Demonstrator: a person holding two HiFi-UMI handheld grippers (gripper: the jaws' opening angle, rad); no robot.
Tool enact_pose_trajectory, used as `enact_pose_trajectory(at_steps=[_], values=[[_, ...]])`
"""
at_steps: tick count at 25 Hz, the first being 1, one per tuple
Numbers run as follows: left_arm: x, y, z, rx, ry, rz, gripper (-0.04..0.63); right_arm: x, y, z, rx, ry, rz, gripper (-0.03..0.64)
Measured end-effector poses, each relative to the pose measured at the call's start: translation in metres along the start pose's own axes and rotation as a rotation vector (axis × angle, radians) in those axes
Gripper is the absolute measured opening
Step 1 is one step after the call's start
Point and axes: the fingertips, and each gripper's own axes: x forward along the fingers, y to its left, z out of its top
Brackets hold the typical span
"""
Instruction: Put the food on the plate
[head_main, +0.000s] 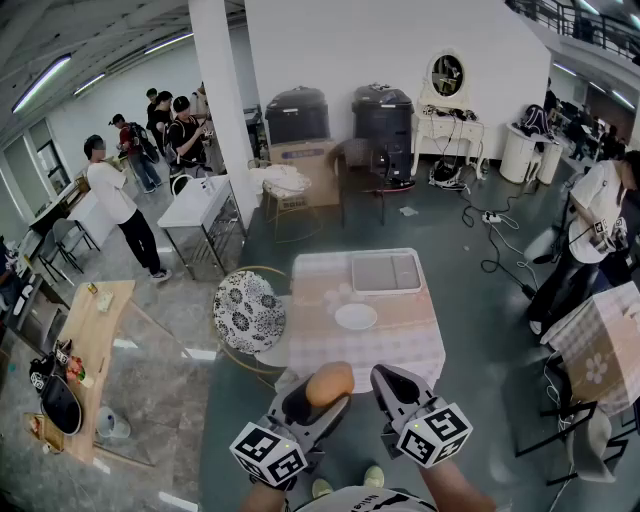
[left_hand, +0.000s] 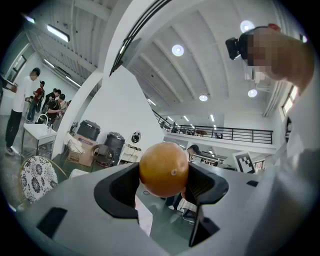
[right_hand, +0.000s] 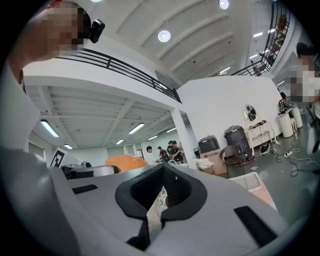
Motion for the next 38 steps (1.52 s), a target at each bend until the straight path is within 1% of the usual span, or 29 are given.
enact_pose_trajectory(at_steps=[12, 16, 21, 27, 38], values=[[0.003, -0.001, 0.002, 0.002, -0.001, 0.000, 0.298, -0.001, -0.003, 0.002, 0.003, 0.000, 0.000, 0.015], [0.002, -0.001, -0.001, 0.005, -0.002, 0.003, 0.298, -0.003, 0.000, 0.002, 0.045, -0.023, 0.034, 0.017], [0.000, 0.002, -0.002, 0.010, -0.006, 0.018, 0.298, -0.006, -0.005, 0.005, 0.057, -0.050, 0.017, 0.017], [0.006, -0.003, -0.004, 0.020, -0.009, 0.034, 0.298, -0.012, -0.016, 0.005, 0.057, -0.048, 0.009, 0.017], [0.033, -0.014, -0.009, 0.038, -0.009, 0.071, 0.298, -0.023, -0.048, 0.012, 0.076, -0.060, 0.032, 0.017]])
